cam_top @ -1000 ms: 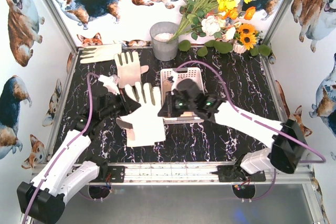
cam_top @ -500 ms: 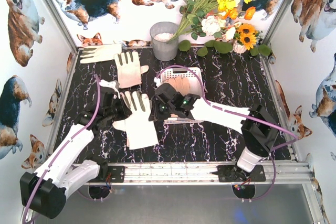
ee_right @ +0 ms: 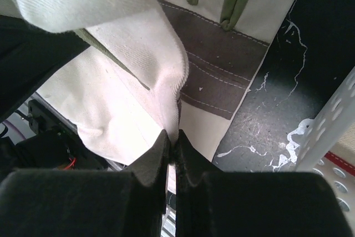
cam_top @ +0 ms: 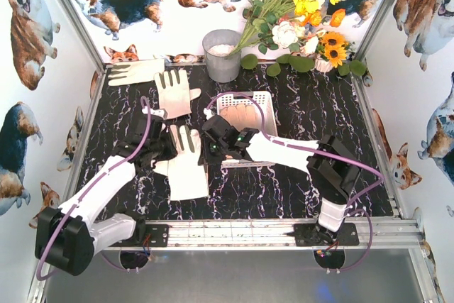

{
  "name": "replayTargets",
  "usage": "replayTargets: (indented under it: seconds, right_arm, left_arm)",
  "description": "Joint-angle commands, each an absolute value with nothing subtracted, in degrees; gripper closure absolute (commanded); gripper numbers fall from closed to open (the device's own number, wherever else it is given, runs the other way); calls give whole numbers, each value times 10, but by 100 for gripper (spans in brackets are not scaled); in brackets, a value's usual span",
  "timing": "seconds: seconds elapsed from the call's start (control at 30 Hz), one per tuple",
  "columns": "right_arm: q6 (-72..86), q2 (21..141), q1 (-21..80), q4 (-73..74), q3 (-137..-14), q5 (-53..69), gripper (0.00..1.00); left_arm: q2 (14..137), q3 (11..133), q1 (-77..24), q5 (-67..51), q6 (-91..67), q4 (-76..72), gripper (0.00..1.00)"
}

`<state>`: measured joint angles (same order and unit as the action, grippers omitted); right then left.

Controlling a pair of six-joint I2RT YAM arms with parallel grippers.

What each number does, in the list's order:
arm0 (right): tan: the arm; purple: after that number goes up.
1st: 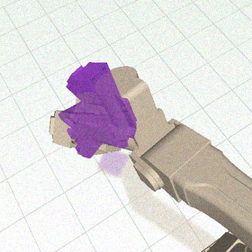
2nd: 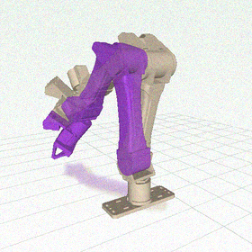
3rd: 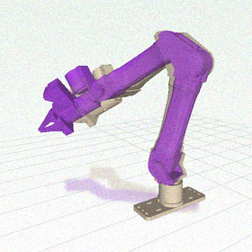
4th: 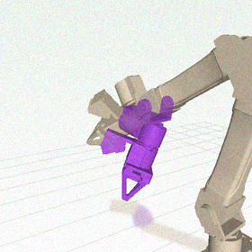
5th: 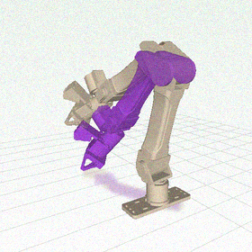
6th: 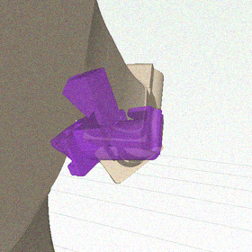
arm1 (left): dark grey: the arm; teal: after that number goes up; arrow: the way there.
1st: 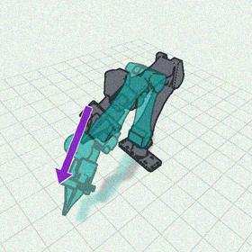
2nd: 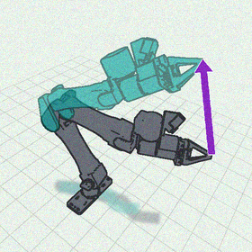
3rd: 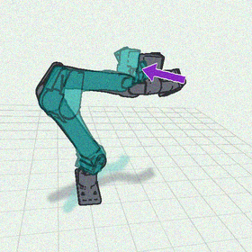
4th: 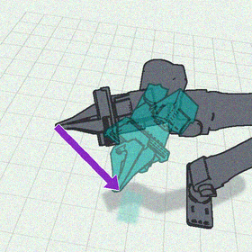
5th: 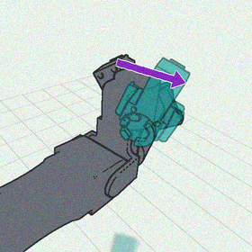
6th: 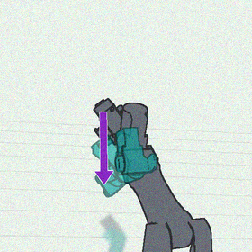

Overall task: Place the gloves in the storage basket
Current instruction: Pair the glove with the glove.

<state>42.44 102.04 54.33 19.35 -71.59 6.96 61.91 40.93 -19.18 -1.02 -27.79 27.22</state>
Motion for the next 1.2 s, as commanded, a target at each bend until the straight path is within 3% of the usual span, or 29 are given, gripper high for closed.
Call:
replayTargets:
  seconds: [0.0,1.17]
  right_arm:
    - [426,1031,544,223,-734,51,100]
    - [439,1085,543,241,-744,29,100]
  left_arm:
    - [633,414,-184,47,-257,217,100]
    - [761,384,-170,38,-232,113,100]
